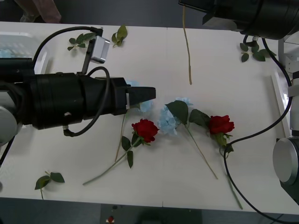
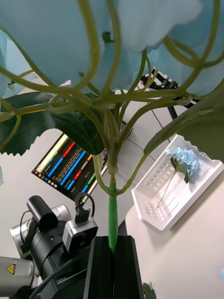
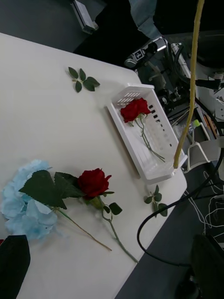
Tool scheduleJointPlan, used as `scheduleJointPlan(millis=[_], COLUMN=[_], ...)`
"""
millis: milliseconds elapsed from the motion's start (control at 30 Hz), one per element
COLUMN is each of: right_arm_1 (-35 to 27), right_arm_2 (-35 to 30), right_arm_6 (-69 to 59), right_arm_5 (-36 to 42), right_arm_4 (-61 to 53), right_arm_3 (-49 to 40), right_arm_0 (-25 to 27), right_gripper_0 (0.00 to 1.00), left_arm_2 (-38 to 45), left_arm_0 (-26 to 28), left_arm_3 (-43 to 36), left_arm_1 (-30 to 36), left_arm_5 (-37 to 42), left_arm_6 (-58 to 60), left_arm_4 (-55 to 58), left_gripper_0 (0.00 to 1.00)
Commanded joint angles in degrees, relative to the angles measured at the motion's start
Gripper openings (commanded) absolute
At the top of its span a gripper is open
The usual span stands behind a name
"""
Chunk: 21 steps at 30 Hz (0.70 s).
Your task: Put the red flowers into the right box and the blue flowers into the left box
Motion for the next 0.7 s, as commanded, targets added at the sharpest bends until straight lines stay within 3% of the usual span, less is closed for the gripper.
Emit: scheduleJointPlan(millis=[33,333,700], right_arm_1=[0.1,0.1,0.1], right_arm_2=[0.3,0.3,0.3], right_arm_6=[-2.3,-2.3,-2.3], right_arm_5=[-0.5,-0.5,-0.5], right_arm_4=[-0.7,-0.7,-0.7], right_arm_3=[-1.9,-1.9,-1.9], right_arm_0=[-2.6,-2.6,-2.6], right_gripper_0=[0.00,0.00,0.00], left_arm_2=[-1.1,-4.8,-10.8], left_arm_0=[-4.6,-9.8,-14.5], left_arm_3=[-1.8,-0.7,7.2], left_arm_1=[-1.7,-4.1,-4.7], left_arm_5=[-0.7,-1.4,-9.9], left_arm_6=[6.4,10.5,10.0], left_arm_4=[-2.2,-6.4,-7.9], left_gripper_0=[1.00,1.00,1.00])
